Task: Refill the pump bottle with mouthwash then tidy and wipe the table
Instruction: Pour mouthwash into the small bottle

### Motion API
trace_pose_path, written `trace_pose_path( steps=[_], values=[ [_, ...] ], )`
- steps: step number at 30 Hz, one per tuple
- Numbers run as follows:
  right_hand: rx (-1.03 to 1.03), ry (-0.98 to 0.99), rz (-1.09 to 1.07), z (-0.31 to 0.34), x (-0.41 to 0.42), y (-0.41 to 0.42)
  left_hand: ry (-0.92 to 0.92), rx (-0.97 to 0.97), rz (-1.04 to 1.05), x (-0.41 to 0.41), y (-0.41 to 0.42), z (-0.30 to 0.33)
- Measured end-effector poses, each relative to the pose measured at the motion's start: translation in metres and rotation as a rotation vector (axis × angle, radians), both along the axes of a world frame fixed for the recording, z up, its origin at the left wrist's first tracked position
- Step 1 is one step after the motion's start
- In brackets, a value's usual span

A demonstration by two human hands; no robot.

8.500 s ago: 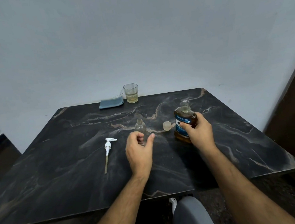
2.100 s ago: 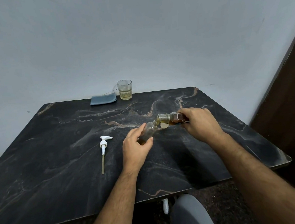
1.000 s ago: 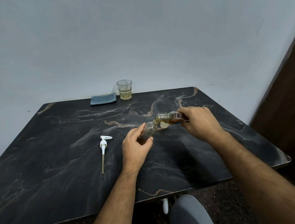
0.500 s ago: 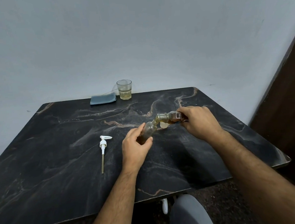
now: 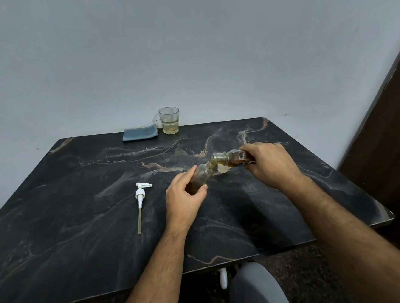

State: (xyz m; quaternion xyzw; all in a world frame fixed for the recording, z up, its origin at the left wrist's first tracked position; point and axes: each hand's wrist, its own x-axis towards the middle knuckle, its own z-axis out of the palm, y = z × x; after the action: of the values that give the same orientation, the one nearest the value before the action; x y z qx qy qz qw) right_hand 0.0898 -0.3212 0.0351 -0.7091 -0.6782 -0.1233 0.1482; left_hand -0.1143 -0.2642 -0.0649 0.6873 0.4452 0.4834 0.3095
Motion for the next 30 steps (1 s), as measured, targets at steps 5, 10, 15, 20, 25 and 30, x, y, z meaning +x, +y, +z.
trace_pose_path(
  steps=[5, 10, 15, 20, 25, 30],
  values=[
    [0.004, 0.01, 0.005, -0.001, 0.0, 0.001, 0.004, -0.004, -0.001, 0.0, 0.0, 0.001],
    [-0.004, 0.079, 0.006, -0.006, -0.001, 0.001, 0.001, -0.006, 0.002, 0.0, -0.002, 0.001],
    [-0.017, 0.199, 0.005, -0.013, -0.005, 0.0, -0.011, 0.001, 0.002, -0.001, -0.002, 0.002],
    [-0.007, 0.363, 0.003, -0.021, -0.01, 0.0, -0.044, -0.01, 0.008, -0.001, -0.003, 0.003],
    [0.056, 0.812, -0.019, -0.032, -0.006, 0.001, -0.131, -0.061, 0.0, 0.001, -0.007, 0.006],
    [0.227, 1.186, -0.118, -0.042, 0.009, -0.002, -0.187, -0.097, 0.0, 0.003, -0.001, 0.0]
  ],
)
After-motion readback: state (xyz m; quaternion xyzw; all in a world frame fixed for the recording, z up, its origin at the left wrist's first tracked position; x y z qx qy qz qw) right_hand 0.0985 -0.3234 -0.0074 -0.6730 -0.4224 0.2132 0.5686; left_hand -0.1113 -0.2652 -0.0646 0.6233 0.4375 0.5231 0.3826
